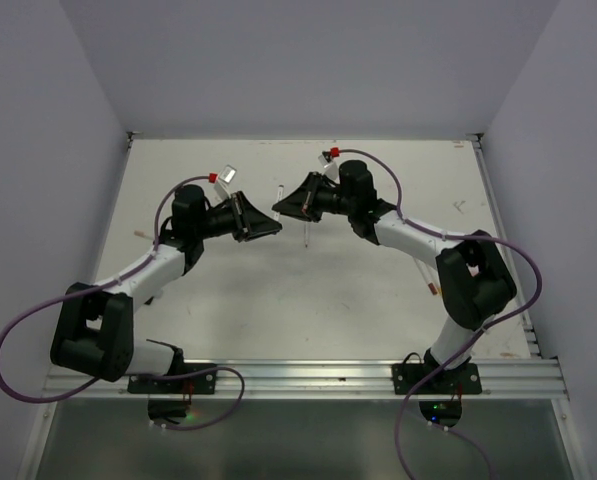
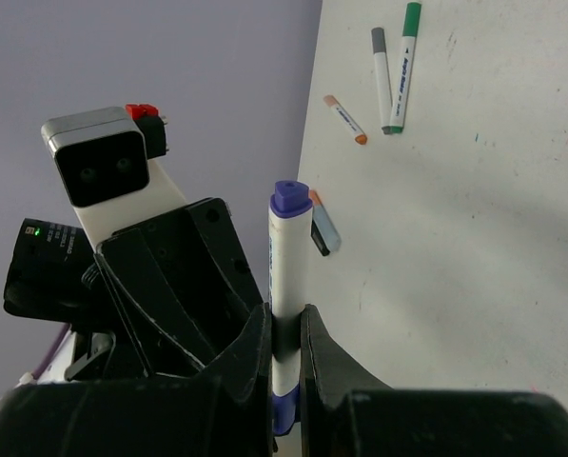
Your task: Open the pen caps
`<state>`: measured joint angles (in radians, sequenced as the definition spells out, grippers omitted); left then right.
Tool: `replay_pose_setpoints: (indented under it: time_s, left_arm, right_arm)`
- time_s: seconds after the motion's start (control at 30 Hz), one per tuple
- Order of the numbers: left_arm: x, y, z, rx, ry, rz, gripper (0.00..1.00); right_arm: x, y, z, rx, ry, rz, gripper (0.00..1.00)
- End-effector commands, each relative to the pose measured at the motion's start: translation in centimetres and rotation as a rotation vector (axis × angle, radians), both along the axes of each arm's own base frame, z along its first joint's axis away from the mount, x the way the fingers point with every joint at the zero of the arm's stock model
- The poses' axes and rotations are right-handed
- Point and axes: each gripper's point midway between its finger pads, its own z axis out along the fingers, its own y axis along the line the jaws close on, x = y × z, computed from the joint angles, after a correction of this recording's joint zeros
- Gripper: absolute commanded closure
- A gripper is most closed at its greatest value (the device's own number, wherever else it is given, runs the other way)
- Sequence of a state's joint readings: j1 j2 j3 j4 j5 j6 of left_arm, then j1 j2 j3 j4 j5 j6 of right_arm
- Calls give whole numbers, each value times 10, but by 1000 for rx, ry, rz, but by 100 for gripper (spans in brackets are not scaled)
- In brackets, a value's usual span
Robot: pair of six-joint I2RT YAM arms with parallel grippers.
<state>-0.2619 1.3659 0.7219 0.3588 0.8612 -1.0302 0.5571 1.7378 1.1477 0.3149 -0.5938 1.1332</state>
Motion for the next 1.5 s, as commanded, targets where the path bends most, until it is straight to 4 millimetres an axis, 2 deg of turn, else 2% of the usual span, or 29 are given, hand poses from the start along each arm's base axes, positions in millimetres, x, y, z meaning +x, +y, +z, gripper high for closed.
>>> replay_pose_setpoints:
  time_s: [0.0, 0.1, 0.17, 0.23, 0.27, 0.3, 0.33, 0.37, 0.43, 0.53, 0.57, 0.6, 0.67, 0.7, 0.77, 0.83, 0.87, 0.9, 0.93, 0.97, 1.03, 1.1, 1.13, 1.17, 1.23, 1.27, 1.3, 1.37, 1.47]
  left_arm:
    - [3, -2, 21, -35, -70, -28, 73]
    - [1, -2, 21, -40, -68, -41, 85]
    - [-4, -3, 19, -51, -60, -64, 100]
    - [-11, -5, 20, -91, -54, -89, 100]
    - [-19, -6, 21, -121, -48, -130, 100]
    - [-24, -8, 38, -176, -162, -164, 100]
    - [-33, -7, 48, -245, -111, -187, 100]
    - [-40, -5, 44, -267, -101, -195, 100]
    - [-43, -2, 46, -289, -120, -198, 100]
    - [-39, 5, 29, -244, -98, -164, 100]
    - [-35, 10, 28, -219, -116, -141, 100]
    - [-26, 12, 14, -161, -3, -105, 100]
    - [1, 26, -14, 65, -92, 9, 100]
    - [3, 32, -21, 164, -9, 27, 100]
    - [8, 42, -29, 294, -75, 58, 100]
    - [7, 43, -24, 298, -124, 41, 100]
    - [2, 36, -12, 248, -185, -13, 100]
    - [-2, 30, 4, 187, -277, -46, 100]
    - [-12, 29, -1, 147, -248, -50, 100]
    - [-16, 26, 5, 124, -277, -75, 100]
    - [-31, 20, 2, 27, -223, -129, 100]
    - [-36, 18, 19, -59, -263, -156, 100]
    - [-39, 16, 22, -86, -270, -178, 100]
    - [-42, 16, 27, -113, -321, -189, 100]
    - [-52, 14, 33, -192, -245, -234, 100]
    - [-59, 14, 48, -231, -352, -263, 100]
    - [-65, 14, 53, -283, -259, -281, 100]
    - [-71, 15, 56, -332, -253, -309, 100]
    - [-66, 15, 48, -346, -192, -286, 100]
  right_arm:
    - [-3, 4, 26, 39, -67, 8, 100]
    - [0, 4, 27, 45, -70, -6, 100]
    - [3, 5, 30, 52, -80, -12, 100]
    - [4, 8, 28, 78, -77, -10, 100]
    - [9, 9, 47, 152, -162, -14, 100]
    - [11, 10, 45, 184, -143, -15, 100]
    - [13, 10, 48, 218, -151, -12, 100]
    - [18, 8, 61, 276, -198, -13, 100]
    - [24, 5, 61, 331, -161, -21, 100]
    - [36, -7, 70, 336, -189, -73, 100]
    - [41, -11, 62, 290, -189, -95, 100]
    - [45, -15, 60, 258, -189, -118, 100]
    - [56, -32, 53, 128, -204, -224, 100]
    - [58, -39, 52, 70, -210, -259, 100]
    - [67, -54, 49, -53, -224, -332, 100]
    - [72, -69, 39, -166, -184, -392, 100]
    - [79, -78, 39, -218, -217, -434, 100]
    - [81, -77, 30, -241, -203, -411, 100]
    - [84, -74, 38, -235, -217, -384, 100]
    - [82, -75, 31, -257, -196, -367, 100]
    - [83, -74, 37, -147, -193, -332, 100]
    - [77, -68, 41, 22, -85, -311, 100]
    - [80, -70, 54, 112, -122, -300, 100]
    - [81, -71, 53, 141, -81, -305, 100]
    - [82, -64, 55, 176, -105, -248, 100]
    - [82, -62, 62, 227, -86, -240, 100]
    - [82, -63, 57, 250, -71, -253, 100]
    - [84, -65, 62, 295, -89, -267, 100]
    - [86, -68, 54, 280, -88, -276, 100]
